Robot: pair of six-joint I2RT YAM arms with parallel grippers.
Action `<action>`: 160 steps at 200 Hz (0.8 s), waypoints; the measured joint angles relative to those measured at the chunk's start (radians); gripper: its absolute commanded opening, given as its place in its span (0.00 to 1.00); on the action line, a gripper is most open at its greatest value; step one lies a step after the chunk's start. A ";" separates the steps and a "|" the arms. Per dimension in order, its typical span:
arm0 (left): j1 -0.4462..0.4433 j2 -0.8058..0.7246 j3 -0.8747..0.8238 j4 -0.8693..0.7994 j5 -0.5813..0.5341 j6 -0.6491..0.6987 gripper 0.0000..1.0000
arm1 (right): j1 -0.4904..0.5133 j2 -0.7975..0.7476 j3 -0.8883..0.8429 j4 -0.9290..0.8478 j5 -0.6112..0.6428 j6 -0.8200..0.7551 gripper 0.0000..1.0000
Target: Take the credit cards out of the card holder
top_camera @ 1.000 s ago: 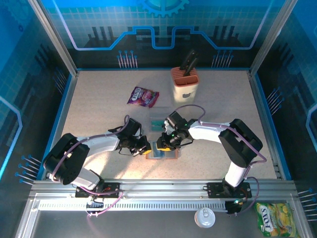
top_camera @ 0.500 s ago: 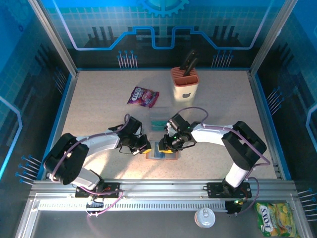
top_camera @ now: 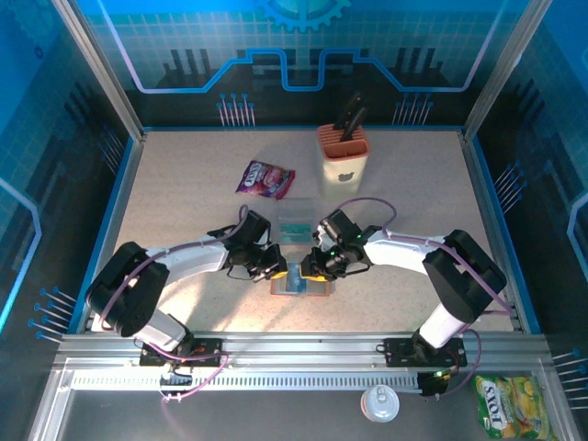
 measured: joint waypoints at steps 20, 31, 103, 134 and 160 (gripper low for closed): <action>-0.003 0.021 0.000 0.000 0.003 0.000 0.08 | 0.000 0.000 -0.005 0.002 -0.001 0.000 0.33; -0.006 0.026 0.000 0.000 0.003 0.000 0.08 | 0.000 0.000 -0.007 0.005 -0.001 0.000 0.33; -0.008 0.037 -0.006 0.003 0.002 0.000 0.07 | 0.000 0.025 -0.011 0.036 -0.005 0.001 0.32; -0.008 0.037 -0.011 0.005 0.003 0.000 0.07 | 0.000 0.048 -0.011 0.051 -0.014 0.001 0.32; -0.008 0.038 -0.012 0.008 0.003 0.000 0.07 | 0.000 0.061 -0.011 0.068 -0.027 0.002 0.31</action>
